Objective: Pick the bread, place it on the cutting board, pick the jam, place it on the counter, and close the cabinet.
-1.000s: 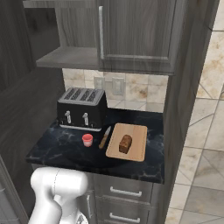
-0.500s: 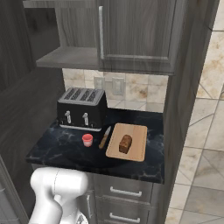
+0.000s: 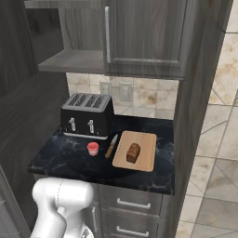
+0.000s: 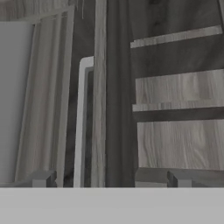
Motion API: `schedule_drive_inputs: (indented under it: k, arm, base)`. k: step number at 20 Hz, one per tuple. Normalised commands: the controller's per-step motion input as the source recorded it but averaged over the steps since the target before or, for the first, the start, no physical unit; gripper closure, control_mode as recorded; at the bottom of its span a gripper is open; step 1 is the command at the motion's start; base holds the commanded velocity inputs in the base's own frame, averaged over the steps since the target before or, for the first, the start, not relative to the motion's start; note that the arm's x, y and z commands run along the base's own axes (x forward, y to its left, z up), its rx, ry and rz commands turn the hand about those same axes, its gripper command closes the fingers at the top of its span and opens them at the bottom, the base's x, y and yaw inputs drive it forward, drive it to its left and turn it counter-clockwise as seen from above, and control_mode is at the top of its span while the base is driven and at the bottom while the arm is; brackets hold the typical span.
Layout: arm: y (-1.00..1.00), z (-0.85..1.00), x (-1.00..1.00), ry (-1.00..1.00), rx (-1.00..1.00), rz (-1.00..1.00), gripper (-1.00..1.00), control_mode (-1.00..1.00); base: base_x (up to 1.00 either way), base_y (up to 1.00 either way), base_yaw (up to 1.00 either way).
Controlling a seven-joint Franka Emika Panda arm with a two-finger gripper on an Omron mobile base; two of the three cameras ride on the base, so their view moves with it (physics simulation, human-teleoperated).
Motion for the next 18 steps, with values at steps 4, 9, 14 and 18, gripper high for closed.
schedule_drive_inputs:
  k: [4,9,14,18]
  arm:
    - [0.03,-0.01,0.18,0.0,0.0,0.0,-1.0,-1.0]
    - [0.0,0.0,0.25,0.0,0.0,0.0,-1.0,-1.0]
    - [0.21,-0.17,0.1,0.0,-0.03,0.0,-1.0,-1.0]
    - [0.23,-0.17,0.05,0.0,-0.02,0.0,-1.0,-1.0]
  base:
    - [0.0,0.0,0.0]
    - [0.0,0.0,0.0]
    - [0.0,0.0,0.0]
    - [0.0,0.0,0.0]
